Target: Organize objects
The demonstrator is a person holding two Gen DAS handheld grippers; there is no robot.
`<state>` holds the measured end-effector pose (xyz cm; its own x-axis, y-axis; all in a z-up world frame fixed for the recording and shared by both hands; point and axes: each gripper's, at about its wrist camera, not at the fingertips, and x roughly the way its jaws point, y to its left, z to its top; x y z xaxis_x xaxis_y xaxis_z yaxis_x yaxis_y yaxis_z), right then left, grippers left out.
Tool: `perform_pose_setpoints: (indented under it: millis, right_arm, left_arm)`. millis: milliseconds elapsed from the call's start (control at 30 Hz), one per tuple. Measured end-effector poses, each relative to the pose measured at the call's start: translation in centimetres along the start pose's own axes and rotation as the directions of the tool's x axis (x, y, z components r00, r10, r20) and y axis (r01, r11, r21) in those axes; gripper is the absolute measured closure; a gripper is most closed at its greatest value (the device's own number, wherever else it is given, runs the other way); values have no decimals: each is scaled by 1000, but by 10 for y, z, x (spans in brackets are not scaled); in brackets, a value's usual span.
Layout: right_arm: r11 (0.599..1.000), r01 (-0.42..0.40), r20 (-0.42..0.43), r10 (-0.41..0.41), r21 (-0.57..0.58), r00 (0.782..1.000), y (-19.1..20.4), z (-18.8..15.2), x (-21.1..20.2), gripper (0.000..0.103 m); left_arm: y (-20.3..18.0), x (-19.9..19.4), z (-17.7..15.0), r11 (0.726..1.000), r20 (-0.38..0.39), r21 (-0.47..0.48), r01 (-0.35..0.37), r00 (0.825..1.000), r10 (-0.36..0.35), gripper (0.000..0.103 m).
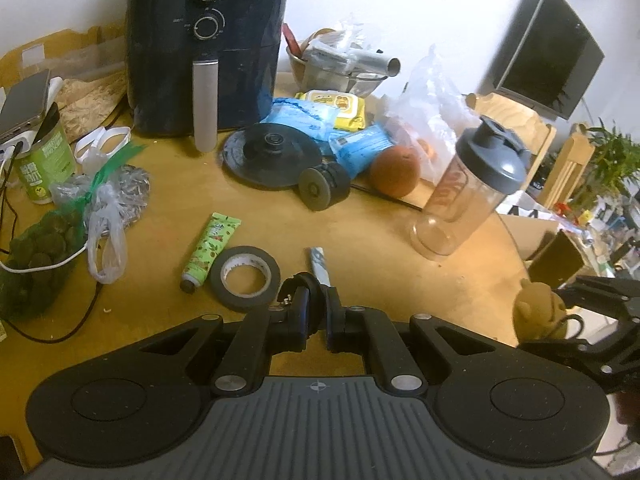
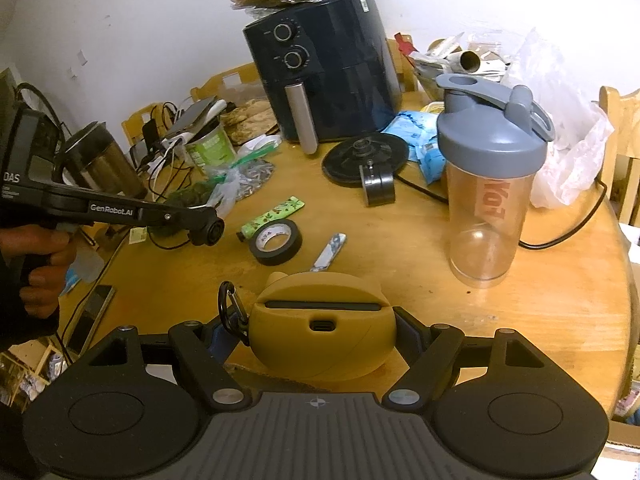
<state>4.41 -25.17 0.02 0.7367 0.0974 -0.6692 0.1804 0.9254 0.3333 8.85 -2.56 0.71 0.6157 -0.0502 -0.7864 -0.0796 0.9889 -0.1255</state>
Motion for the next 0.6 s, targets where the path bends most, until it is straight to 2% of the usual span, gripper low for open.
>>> perform_pose_setpoints:
  millis: [600]
  right_arm:
    - [998,-44,5,44,-37,999,2,-8,-12,23]
  left_arm:
    - [-28,-33,-39,999,-25,-17,32,999,-32,94]
